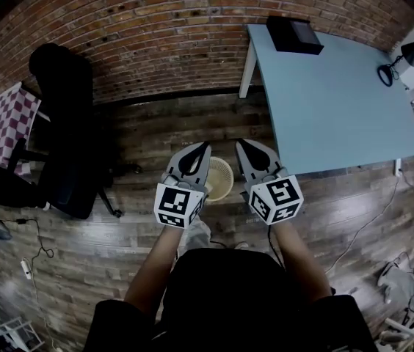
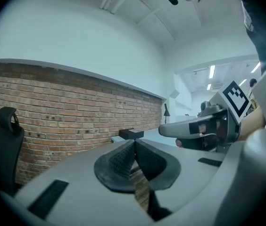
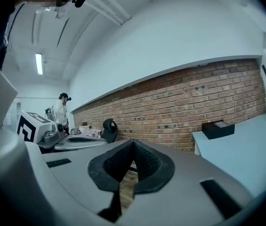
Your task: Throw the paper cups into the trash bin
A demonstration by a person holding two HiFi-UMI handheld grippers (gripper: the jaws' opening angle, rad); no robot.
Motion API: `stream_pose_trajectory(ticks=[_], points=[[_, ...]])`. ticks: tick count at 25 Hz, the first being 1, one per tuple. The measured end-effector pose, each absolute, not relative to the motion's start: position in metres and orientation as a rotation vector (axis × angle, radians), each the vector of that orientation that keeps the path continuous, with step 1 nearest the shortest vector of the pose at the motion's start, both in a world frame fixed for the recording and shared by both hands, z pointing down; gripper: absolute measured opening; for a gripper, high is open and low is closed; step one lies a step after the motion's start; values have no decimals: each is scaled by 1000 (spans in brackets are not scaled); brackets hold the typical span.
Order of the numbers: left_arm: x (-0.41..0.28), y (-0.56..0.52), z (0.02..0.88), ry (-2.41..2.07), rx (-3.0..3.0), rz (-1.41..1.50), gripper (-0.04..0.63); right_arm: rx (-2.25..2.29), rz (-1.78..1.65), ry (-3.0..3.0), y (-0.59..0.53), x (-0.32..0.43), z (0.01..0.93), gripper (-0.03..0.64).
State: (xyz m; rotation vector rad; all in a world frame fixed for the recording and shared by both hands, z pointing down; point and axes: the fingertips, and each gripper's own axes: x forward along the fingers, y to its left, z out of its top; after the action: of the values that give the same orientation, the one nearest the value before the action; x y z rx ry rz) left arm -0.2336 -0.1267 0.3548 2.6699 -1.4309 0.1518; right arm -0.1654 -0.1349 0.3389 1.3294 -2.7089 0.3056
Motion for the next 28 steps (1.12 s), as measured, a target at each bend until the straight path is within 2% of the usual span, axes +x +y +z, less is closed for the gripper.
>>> stream_pose_trajectory(ticks=[28], points=[[-155,-28,322,-1592,2669,154,9,1249,233,-2794,-37,-86,315,3]])
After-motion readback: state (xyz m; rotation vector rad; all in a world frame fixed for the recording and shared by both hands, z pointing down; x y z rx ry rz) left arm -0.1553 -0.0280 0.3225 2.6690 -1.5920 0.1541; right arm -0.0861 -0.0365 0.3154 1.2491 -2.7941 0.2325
